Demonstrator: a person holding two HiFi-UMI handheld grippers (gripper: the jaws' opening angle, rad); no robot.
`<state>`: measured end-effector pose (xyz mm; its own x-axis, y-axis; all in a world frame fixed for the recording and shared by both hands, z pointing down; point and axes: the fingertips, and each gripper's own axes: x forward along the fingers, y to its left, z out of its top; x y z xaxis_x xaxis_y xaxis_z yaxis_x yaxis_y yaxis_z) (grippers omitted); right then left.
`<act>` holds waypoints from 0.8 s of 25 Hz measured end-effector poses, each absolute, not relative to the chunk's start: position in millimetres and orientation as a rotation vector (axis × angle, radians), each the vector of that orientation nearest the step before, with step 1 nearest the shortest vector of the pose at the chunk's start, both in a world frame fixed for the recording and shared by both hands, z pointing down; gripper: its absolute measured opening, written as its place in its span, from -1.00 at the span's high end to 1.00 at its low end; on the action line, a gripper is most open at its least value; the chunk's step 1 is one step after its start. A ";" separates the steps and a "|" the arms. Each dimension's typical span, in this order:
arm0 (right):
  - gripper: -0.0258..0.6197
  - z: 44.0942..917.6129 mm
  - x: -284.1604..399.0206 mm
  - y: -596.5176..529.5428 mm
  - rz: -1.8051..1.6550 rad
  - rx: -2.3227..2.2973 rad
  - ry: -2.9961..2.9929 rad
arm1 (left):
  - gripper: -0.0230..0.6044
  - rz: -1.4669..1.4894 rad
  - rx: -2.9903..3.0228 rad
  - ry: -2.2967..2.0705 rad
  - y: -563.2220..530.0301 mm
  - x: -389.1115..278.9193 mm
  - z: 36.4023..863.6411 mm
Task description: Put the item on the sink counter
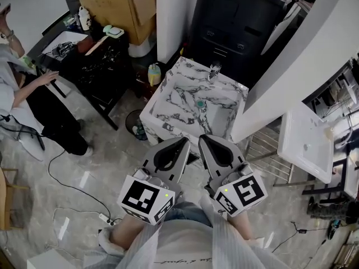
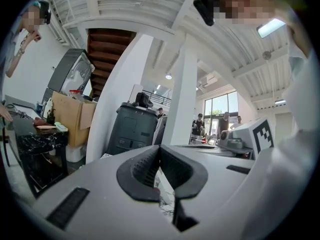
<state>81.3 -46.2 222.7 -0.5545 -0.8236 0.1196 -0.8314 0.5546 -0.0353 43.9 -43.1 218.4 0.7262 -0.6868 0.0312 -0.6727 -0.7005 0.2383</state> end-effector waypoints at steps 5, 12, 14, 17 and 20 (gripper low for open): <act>0.89 226.8 79.2 -51.6 0.141 1.418 -2.690 | 0.88 -0.049 2.728 -1.102 -50.3 42.8 222.2; 0.89 223.4 79.5 -52.1 0.122 1.416 -2.696 | 0.87 -0.013 2.802 -1.036 -49.5 42.9 212.6; 0.89 220.3 79.6 -52.9 0.107 1.414 -2.693 | 0.88 0.021 2.850 -1.030 -48.8 42.4 211.9; 0.89 218.7 82.2 -52.2 0.097 1.413 -2.686 | 0.88 0.074 2.903 -1.026 -46.2 42.1 214.8; 0.89 219.0 84.2 -50.3 0.097 1.416 -2.675 | 0.88 0.085 2.925 -1.005 -44.7 42.6 216.9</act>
